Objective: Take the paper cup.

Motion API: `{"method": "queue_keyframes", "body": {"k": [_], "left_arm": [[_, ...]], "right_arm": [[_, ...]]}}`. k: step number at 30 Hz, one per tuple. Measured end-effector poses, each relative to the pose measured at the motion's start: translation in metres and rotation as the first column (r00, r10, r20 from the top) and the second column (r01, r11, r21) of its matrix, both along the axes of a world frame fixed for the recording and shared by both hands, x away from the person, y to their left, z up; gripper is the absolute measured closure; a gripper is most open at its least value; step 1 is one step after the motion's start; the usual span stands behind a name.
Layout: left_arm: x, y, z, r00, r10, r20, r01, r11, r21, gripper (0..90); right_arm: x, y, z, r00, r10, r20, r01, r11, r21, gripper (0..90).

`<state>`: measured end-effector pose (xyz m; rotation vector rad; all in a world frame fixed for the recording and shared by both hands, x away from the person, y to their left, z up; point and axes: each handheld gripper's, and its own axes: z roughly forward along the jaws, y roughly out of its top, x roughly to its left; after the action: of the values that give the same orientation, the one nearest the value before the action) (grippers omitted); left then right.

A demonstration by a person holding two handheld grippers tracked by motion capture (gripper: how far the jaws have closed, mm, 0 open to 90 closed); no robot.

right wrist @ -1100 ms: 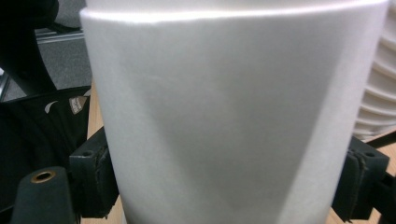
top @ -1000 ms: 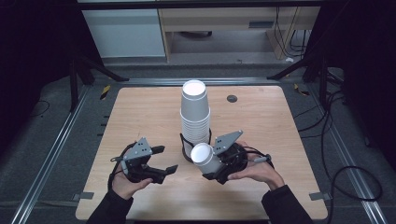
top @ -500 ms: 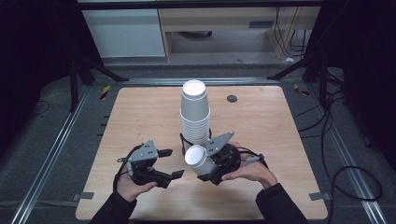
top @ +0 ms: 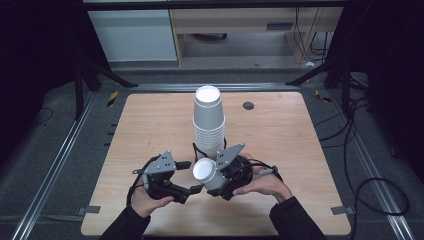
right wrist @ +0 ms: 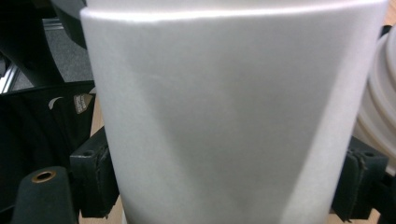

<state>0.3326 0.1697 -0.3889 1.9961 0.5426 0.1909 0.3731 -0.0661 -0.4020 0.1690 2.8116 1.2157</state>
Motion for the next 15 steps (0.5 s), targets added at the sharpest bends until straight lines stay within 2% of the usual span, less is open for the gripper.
{"method": "queue_keyframes", "body": {"k": [8, 15], "left_arm": [[0.0015, -0.0047, 0.0006, 0.9997, -0.019, -0.014, 0.019, 0.9994, -0.029, 14.9], [0.0023, -0.0091, 0.0001, 0.9997, -0.023, -0.011, 0.022, 0.9994, -0.026, 14.9]], "right_arm": [[-0.0009, 0.0050, -0.0011, 0.9999, 0.014, -0.001, -0.014, 1.000, -0.004, 15.1], [-0.0012, 0.0092, -0.0020, 0.9998, 0.020, -0.007, -0.020, 1.000, -0.003, 15.1]]}}
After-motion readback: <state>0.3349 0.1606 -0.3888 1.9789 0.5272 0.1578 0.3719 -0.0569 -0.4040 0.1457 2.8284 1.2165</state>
